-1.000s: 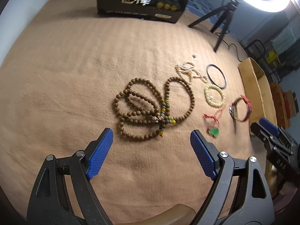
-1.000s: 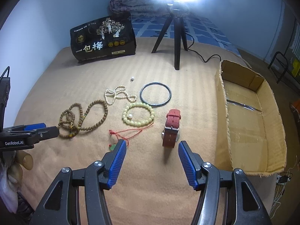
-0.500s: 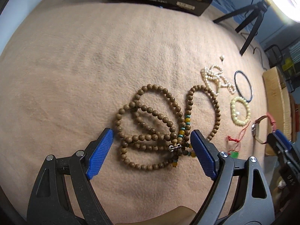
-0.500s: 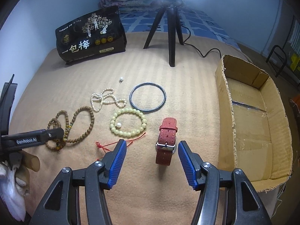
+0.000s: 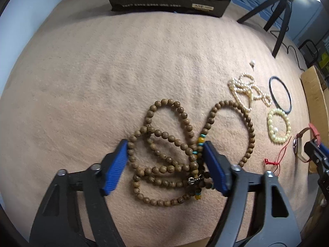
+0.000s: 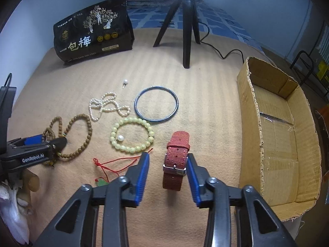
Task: Organize jewelry
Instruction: 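Grasp the brown bead mala with the left tool while the right tool grasps the red-strap watch, then carry the mala and watch into the cardboard box with both tools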
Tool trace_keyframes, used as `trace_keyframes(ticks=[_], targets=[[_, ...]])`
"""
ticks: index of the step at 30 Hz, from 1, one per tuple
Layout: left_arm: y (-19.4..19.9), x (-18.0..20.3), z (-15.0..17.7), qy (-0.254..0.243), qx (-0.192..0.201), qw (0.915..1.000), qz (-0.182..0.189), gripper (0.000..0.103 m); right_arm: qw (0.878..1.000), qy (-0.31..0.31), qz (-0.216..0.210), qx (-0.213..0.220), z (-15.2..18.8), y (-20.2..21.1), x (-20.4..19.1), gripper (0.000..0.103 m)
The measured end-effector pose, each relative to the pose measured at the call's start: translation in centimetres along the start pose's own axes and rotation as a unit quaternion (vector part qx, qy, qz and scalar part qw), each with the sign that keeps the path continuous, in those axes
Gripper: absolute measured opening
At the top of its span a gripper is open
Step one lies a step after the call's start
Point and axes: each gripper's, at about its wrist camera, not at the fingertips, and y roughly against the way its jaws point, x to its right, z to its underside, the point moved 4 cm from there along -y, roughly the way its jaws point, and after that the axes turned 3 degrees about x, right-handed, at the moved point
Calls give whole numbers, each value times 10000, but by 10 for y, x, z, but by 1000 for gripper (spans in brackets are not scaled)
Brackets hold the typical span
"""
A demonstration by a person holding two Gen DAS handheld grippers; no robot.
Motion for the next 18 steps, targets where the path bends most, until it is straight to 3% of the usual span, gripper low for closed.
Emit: trace_keyframes(ticks=[4, 9, 18], targets=[[1, -8, -7, 113, 72, 9999, 87, 41, 10000, 18, 95, 4, -1, -1, 2, 20], [3, -23, -12, 333, 144, 9991, 240, 12, 9999, 9, 109, 42, -2, 0, 2, 20], [23, -39, -14, 452, 304, 9972, 505, 11, 9997, -58, 14, 237, -4, 11, 3, 19]])
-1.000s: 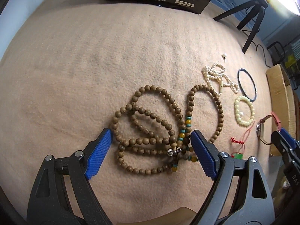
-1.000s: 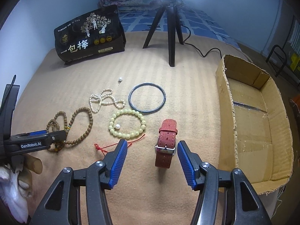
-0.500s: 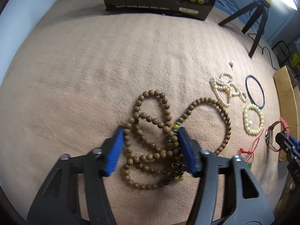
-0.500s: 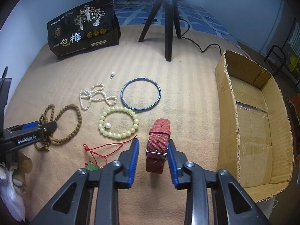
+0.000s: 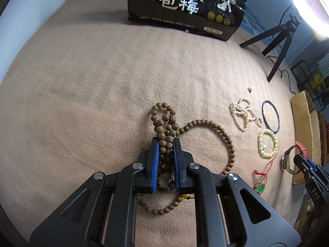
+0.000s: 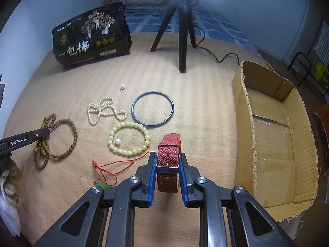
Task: Organize jewelry
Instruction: 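Carry the mala and watch into the cardboard box with both tools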
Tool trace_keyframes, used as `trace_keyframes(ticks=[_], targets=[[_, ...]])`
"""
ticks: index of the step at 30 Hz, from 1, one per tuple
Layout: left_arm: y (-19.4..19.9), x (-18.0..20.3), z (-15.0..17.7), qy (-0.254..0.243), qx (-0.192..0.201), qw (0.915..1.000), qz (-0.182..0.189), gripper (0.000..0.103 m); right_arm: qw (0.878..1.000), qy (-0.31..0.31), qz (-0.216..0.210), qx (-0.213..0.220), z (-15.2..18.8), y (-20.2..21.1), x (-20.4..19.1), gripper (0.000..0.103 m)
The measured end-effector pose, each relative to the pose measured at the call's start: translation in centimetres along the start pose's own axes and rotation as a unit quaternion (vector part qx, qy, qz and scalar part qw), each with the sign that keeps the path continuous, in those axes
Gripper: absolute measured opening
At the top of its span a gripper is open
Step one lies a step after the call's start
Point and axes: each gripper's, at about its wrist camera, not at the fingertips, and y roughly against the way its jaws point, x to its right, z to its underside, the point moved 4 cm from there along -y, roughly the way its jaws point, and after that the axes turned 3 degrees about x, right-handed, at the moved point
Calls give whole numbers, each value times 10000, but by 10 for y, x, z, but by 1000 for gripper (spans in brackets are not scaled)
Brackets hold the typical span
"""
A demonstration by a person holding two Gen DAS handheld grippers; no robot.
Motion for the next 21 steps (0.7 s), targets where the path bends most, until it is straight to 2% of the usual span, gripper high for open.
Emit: trace_keyframes(ticks=[11, 21], targets=[[53, 15, -9, -69, 382, 9974, 611, 11, 9985, -134, -193, 496, -13, 42, 5, 19], [114, 62, -7, -525, 960, 9877, 1121, 10, 9951, -308, -142, 925, -18, 80, 30, 19]])
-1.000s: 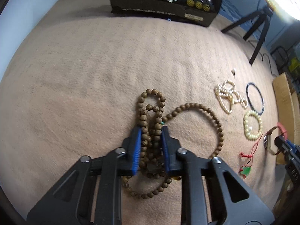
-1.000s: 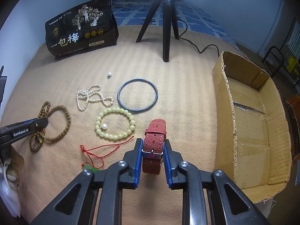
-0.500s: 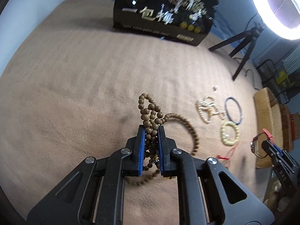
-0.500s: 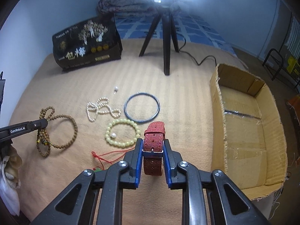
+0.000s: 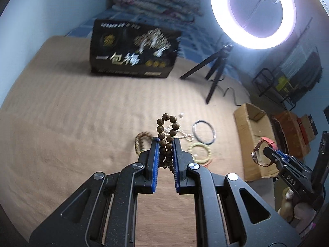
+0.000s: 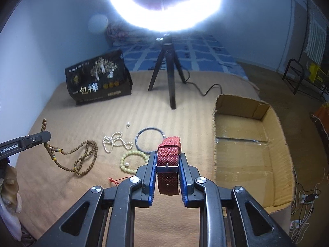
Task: Organize jewelry
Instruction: 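Carry the mala and watch into the cardboard box with both tools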
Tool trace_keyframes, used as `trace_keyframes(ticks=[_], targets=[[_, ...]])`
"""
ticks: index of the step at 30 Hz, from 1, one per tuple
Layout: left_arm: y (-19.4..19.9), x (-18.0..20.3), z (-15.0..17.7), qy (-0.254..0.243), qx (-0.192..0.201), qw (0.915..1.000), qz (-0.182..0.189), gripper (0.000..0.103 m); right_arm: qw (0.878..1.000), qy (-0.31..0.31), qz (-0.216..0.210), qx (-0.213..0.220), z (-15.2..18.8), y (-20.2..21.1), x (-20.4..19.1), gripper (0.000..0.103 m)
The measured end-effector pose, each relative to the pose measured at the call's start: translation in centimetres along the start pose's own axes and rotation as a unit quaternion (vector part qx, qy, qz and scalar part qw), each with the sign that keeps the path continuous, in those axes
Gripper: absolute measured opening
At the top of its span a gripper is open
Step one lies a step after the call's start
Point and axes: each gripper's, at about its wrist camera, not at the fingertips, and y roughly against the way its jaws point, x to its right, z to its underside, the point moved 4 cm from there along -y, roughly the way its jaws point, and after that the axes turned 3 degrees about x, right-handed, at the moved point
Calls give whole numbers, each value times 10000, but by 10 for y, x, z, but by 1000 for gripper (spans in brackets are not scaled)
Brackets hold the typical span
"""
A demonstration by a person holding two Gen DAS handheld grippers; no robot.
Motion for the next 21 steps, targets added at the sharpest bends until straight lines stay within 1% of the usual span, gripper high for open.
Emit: trace_keyframes(ticks=[5, 8, 11, 16, 21], targets=[[18, 18, -10, -79, 176, 9995, 248, 10, 9997, -128, 118, 167, -4, 15, 18, 19], [28, 32, -18, -195, 234, 9987, 411, 10, 9992, -255, 191, 257, -7, 23, 31, 19], [42, 48, -29, -338, 373, 9973, 535, 10, 9982, -378, 304, 351, -10, 31, 46, 19], [65, 83, -52, -631, 623, 9932, 749, 10, 9960, -614, 438, 469, -11, 43, 69, 19], [80, 120, -74, -820, 753, 9884, 1029, 10, 9939, -778, 573, 538, -10, 52, 91, 19]])
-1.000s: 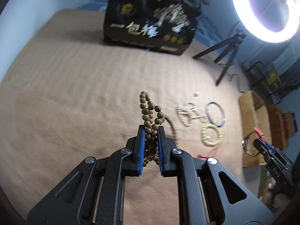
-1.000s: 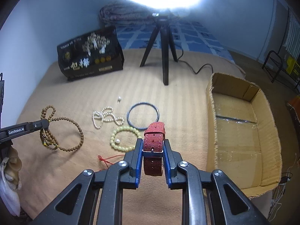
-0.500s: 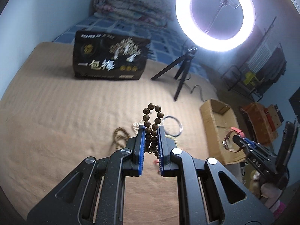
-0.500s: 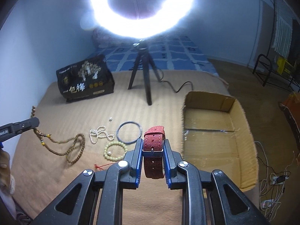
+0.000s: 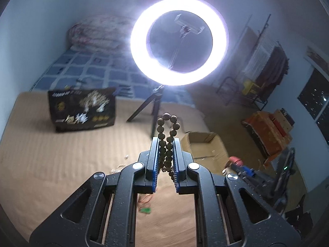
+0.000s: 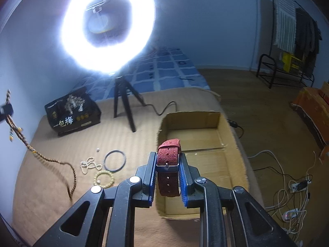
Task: Organize jewelry
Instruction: 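Carry the mala and watch into the cardboard box with both tools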
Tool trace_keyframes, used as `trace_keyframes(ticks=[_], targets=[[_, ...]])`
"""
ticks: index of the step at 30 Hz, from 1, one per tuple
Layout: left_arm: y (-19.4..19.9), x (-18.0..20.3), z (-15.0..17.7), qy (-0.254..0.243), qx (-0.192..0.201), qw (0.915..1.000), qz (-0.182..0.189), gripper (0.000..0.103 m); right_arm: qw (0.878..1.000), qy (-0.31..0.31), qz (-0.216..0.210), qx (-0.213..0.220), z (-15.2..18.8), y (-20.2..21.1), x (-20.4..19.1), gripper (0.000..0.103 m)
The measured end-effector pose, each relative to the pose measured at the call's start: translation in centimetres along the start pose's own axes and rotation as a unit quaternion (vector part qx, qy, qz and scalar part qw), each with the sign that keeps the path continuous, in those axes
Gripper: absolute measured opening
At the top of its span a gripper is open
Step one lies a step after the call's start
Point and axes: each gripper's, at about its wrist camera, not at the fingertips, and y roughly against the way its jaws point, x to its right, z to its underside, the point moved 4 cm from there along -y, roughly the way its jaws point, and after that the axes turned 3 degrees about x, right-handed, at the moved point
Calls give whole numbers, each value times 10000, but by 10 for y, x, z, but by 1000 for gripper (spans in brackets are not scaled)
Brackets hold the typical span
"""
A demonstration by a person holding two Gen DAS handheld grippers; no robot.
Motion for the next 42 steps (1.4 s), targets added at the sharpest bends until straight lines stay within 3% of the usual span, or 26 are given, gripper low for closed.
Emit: trace_keyframes(ticks=[25, 36, 42], targets=[[-47, 186, -75, -842, 269, 9898, 1115, 10, 9982, -498, 281, -197, 9, -9, 68, 19], [-110, 218, -59, -865, -205, 9871, 1334, 10, 9967, -664, 245, -407, 21, -21, 87, 19], [-148, 217, -36, -900, -519, 9871, 1217, 10, 9955, -730, 188, -573, 29, -32, 89, 19]])
